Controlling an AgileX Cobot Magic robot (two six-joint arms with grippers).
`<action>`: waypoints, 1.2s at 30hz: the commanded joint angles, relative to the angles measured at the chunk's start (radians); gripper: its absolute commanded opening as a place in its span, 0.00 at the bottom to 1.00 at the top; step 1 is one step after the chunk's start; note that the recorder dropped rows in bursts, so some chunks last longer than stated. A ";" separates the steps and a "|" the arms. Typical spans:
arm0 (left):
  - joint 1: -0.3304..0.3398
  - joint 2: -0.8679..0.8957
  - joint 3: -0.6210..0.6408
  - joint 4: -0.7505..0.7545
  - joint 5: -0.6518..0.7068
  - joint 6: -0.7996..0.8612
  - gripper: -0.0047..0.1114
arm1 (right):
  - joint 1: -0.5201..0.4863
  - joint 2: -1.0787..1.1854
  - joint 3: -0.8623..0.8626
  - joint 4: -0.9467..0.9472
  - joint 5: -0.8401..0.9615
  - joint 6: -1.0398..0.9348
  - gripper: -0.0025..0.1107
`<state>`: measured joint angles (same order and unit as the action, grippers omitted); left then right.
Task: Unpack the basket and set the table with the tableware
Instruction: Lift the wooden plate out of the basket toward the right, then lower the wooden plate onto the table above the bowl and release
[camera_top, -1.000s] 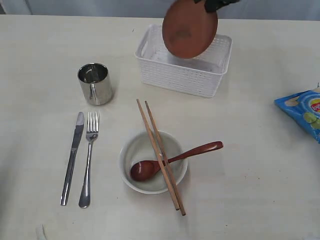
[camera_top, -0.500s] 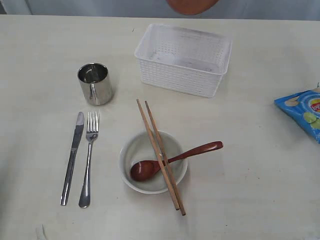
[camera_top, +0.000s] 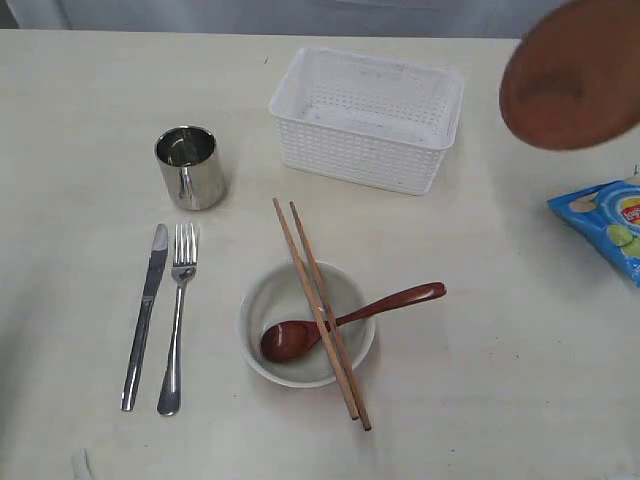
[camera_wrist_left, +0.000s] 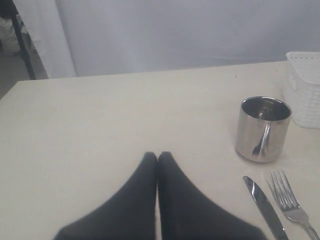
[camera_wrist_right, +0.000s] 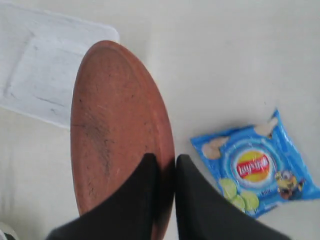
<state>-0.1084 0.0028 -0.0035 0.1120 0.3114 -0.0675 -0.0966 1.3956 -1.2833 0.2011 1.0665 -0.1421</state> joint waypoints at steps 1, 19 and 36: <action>-0.006 -0.003 0.003 -0.012 -0.007 0.000 0.04 | -0.077 -0.034 0.187 0.014 -0.042 0.006 0.02; -0.006 -0.003 0.003 -0.012 -0.007 0.000 0.04 | 0.134 0.145 0.431 0.502 -0.450 -0.121 0.02; -0.006 -0.003 0.003 -0.012 -0.007 0.000 0.04 | 0.279 0.348 0.385 0.608 -0.692 -0.133 0.02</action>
<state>-0.1084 0.0028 -0.0035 0.1120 0.3114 -0.0675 0.1809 1.7078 -0.8754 0.7950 0.3497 -0.2611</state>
